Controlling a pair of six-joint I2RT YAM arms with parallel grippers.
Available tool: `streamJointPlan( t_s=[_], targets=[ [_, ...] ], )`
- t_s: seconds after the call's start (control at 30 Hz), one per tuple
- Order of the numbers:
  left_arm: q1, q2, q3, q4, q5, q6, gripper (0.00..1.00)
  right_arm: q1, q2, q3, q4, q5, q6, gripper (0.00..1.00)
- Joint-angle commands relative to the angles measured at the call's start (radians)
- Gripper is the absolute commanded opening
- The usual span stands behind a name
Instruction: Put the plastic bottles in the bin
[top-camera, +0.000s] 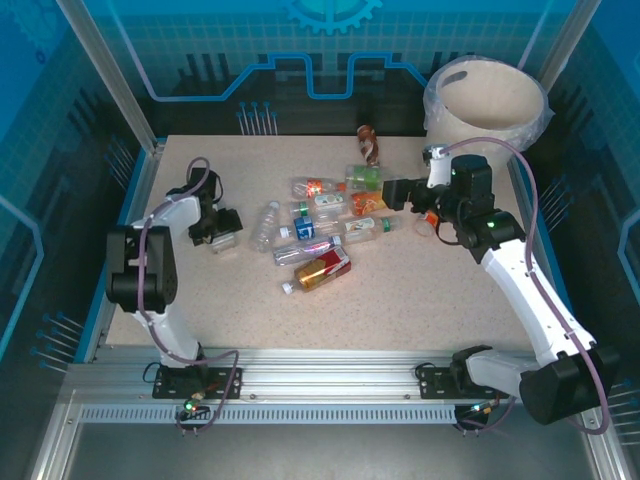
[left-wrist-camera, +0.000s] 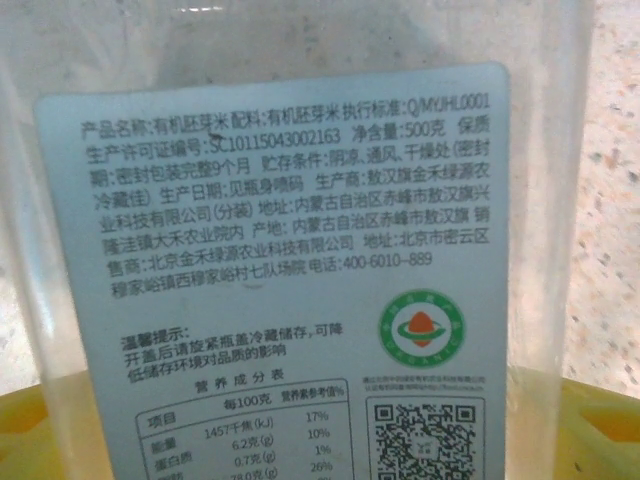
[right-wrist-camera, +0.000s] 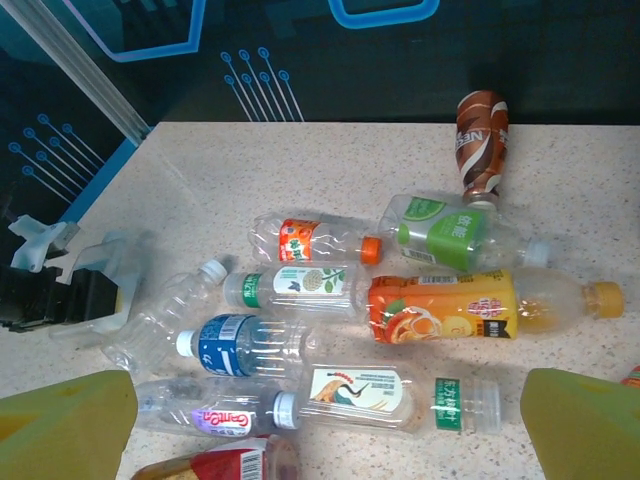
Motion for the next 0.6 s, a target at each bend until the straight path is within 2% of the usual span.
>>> streamJointPlan(
  t_s=[0.0,0.1,0.23,0.4,0.57],
  targets=[
    [-0.036,-0.165,-0.029,0.055,0.015,-0.035,0.7,0.017,0.011,0.035,-0.009,-0.028,0.072,1.0],
    [-0.099,-0.293,-0.063,0.122,0.007,0.016,0.7,0.023,0.011,0.011,0.047,-0.073,0.172,1.0],
    [-0.211,-0.466,-0.116,0.229,0.03,0.078,0.69,0.038,0.031,0.014,0.128,-0.204,0.235,1.0],
    [-0.45,-0.597,-0.106,0.286,0.017,0.259,0.67,0.092,0.094,0.07,0.209,-0.434,0.232,1.0],
    [-0.637,-0.612,-0.027,0.27,-0.028,0.378,0.67,0.197,0.123,0.11,0.22,-0.439,0.16,1.0]
  ],
)
